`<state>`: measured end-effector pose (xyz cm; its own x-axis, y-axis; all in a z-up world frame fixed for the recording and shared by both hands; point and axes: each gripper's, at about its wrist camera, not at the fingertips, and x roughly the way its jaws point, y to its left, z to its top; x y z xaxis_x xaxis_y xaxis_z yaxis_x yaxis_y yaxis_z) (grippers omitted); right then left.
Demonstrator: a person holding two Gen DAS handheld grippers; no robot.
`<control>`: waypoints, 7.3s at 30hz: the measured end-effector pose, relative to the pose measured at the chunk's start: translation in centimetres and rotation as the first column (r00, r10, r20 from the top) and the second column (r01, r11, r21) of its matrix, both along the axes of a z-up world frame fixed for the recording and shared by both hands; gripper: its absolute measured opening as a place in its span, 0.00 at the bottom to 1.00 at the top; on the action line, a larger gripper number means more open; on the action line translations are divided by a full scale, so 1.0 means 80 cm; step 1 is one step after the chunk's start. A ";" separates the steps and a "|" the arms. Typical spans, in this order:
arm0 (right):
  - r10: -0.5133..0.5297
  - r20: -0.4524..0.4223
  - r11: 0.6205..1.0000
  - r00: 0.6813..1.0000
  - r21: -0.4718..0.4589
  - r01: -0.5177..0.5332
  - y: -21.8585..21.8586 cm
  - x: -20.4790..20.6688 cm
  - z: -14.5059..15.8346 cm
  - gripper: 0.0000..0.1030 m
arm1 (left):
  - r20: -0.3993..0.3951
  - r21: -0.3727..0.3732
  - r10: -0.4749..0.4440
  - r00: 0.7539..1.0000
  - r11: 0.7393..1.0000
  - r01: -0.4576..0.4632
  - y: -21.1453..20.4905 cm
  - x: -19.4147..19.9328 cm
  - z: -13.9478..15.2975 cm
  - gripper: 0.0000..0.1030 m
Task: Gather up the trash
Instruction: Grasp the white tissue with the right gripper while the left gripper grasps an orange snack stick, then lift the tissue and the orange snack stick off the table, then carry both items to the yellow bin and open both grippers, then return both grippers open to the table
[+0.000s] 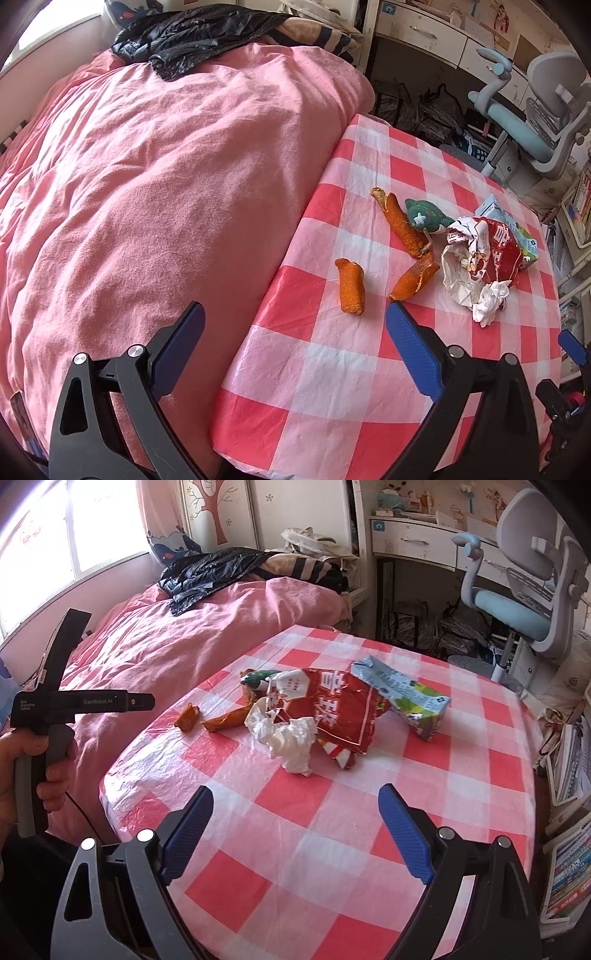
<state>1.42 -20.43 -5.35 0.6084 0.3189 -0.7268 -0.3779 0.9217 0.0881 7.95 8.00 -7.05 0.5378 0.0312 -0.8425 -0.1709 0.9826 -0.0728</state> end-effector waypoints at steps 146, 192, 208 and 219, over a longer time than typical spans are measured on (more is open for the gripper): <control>0.007 -0.063 0.999 0.998 0.043 -0.004 -0.093 0.004 0.003 0.24 | 0.244 0.004 -0.483 0.841 0.868 0.497 -0.195 -0.038 0.048 0.15; -0.416 0.136 0.894 0.899 0.244 0.376 -0.310 -0.129 0.069 0.86 | 0.260 0.198 -0.681 0.685 0.732 0.652 -0.431 -0.145 0.063 0.93; -0.133 0.127 0.991 0.983 -0.002 0.134 -0.129 -0.067 0.038 0.86 | 0.207 0.093 -0.185 0.961 0.981 0.169 -0.154 -0.041 0.045 0.93; -0.164 0.076 0.981 0.984 -0.091 0.170 -0.125 -0.050 0.019 0.86 | 0.158 0.154 -0.272 0.949 0.956 0.248 -0.163 -0.046 0.034 0.93</control>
<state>-2.60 -30.41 -3.87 0.6959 0.1385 -0.7047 -0.2198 0.9752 -0.0254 4.27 -5.03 -4.32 0.6808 -0.0259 -0.7320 0.0955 0.9940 0.0536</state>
